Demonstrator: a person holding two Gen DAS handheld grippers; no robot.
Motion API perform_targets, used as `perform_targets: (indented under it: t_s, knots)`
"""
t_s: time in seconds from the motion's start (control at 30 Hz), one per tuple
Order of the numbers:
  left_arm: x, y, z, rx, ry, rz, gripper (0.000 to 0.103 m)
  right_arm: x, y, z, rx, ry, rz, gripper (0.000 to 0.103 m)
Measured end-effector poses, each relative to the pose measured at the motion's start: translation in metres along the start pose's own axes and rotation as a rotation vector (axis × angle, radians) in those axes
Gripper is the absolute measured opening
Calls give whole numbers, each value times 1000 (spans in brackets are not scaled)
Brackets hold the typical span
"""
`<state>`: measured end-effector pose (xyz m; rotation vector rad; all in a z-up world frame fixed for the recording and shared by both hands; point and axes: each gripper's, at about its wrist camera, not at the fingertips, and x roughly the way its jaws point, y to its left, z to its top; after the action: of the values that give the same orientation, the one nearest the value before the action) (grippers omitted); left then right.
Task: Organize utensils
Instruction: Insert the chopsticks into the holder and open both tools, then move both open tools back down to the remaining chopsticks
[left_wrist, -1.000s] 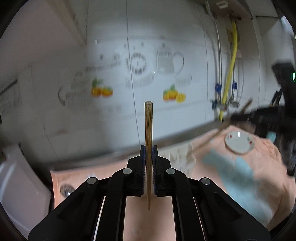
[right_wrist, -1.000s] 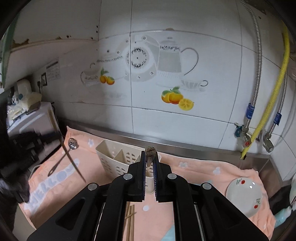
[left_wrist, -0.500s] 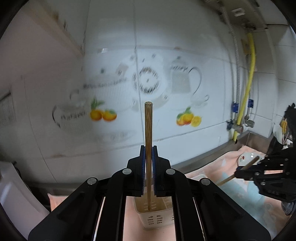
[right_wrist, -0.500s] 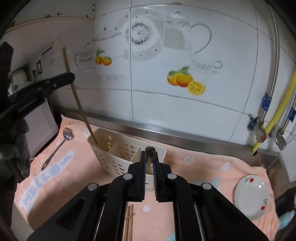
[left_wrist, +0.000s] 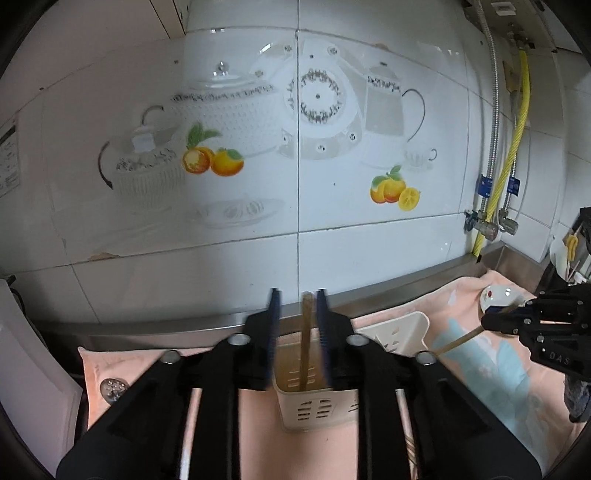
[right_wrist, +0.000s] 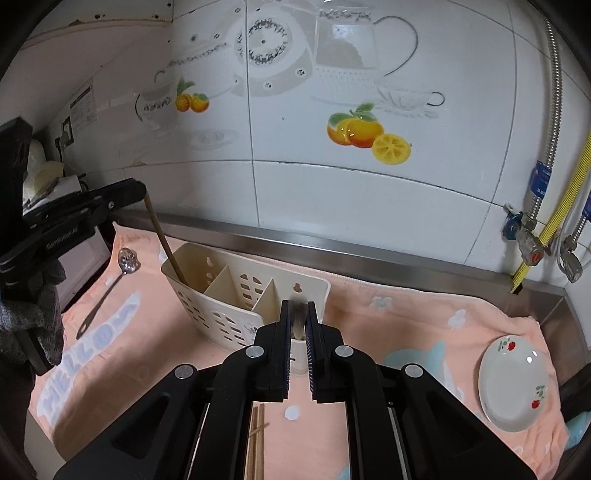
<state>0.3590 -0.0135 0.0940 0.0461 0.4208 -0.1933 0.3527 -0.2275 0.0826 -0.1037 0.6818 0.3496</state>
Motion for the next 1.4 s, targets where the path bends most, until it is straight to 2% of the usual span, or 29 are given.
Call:
perform_targets:
  t_s: [0.13, 0.17, 0.2, 0.23, 0.3, 0.43, 0.53, 0.6, 0.73, 0.9, 1.17, 1.4]
  knots:
    - [-18, 0, -1, -1, -19, 10, 29, -20, -1, -1, 9, -40, -19, 19]
    - [-23, 1, -2, -5, -23, 9, 32, -26, 0, -2, 7, -54, -25, 23]
    - [-31, 1, -5, -9, -30, 8, 40, -32, 0, -4, 4, -66, -31, 24]
    - [-37, 1, -7, -10, -37, 11, 44, -37, 1, -6, 1, -75, -34, 24]
    - [-51, 0, -15, -9, -50, 13, 46, -50, 3, -14, -1, -96, -37, 25]
    - [-73, -4, -35, -18, -44, 1, 52, -68, 11, -36, 2, -114, -22, 29]
    - [-86, -10, -55, -23, -36, -17, 61, -77, 18, -63, 1, -118, -23, 33]
    - [-94, -15, -71, -20, -22, -28, 64, -79, 22, -77, 1, -116, -26, 38]
    - [-103, -25, -102, -18, 12, -54, 67, -82, 26, -114, 21, -97, -30, 42]
    - [-109, -40, -141, 10, 72, -79, 71, -82, 31, -153, 38, -68, -41, 53]
    - [-111, -60, -192, 31, 151, -152, 72, -83, 39, -196, 24, -51, -77, 71]
    - [-101, -82, -222, 127, 226, -181, 72, -81, 45, -219, 16, -39, -113, 74]
